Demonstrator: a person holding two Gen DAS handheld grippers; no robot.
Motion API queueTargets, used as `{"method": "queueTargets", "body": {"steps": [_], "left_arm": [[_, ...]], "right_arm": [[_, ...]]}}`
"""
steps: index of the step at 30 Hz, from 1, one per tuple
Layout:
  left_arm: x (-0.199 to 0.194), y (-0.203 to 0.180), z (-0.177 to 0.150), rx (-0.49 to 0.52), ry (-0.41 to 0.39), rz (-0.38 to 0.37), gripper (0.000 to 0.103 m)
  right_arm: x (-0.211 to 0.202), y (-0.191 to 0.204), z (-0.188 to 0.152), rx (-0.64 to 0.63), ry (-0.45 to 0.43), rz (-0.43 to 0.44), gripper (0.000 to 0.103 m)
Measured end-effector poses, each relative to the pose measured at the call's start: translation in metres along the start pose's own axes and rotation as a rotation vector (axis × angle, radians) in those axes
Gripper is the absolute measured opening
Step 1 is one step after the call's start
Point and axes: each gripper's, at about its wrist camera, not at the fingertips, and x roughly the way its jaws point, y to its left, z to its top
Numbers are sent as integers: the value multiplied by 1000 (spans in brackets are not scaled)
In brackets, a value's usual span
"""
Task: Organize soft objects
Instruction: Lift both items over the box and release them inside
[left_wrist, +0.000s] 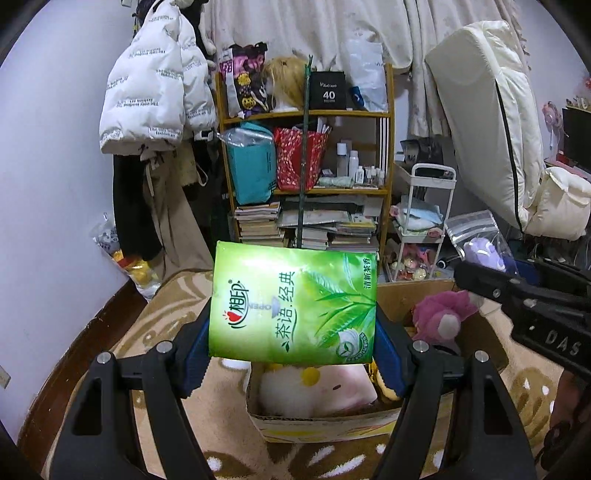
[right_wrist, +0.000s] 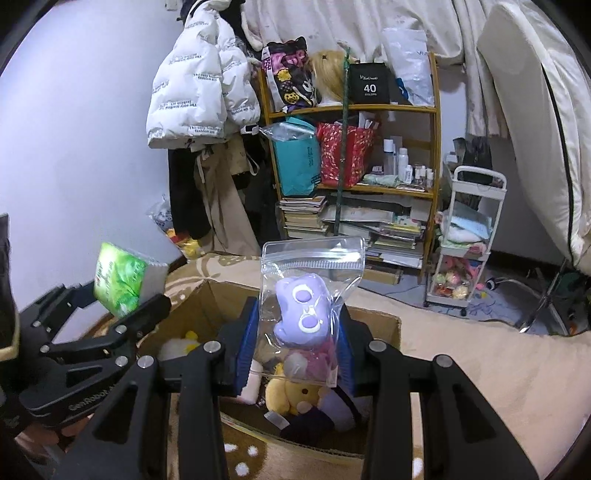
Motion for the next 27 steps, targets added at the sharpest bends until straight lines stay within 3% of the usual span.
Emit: {"method": "queueTargets", "body": {"steps": [6,14,18,21,23,27], "left_arm": [[17,2,-4,-20,53,-20,74],[21,3,-8,-30,95,-38,75],[20,7,-9,-43,85,-27,87],[18,7,-9,-38,86,-25,89],[17,8,-11,-35,89,-15,90],[12,10,-12,-35,97,9,95]], "right_arm": [[5,-1,-1,17,-6,64,42],[13,6,-5,-1,22,81,43],[14,2,-6,19,33,80,43],[11,1,-6,23,32,75,44],[8,2,-6,19,31,66,51],[1,4,-7,11,25,49,57]]}}
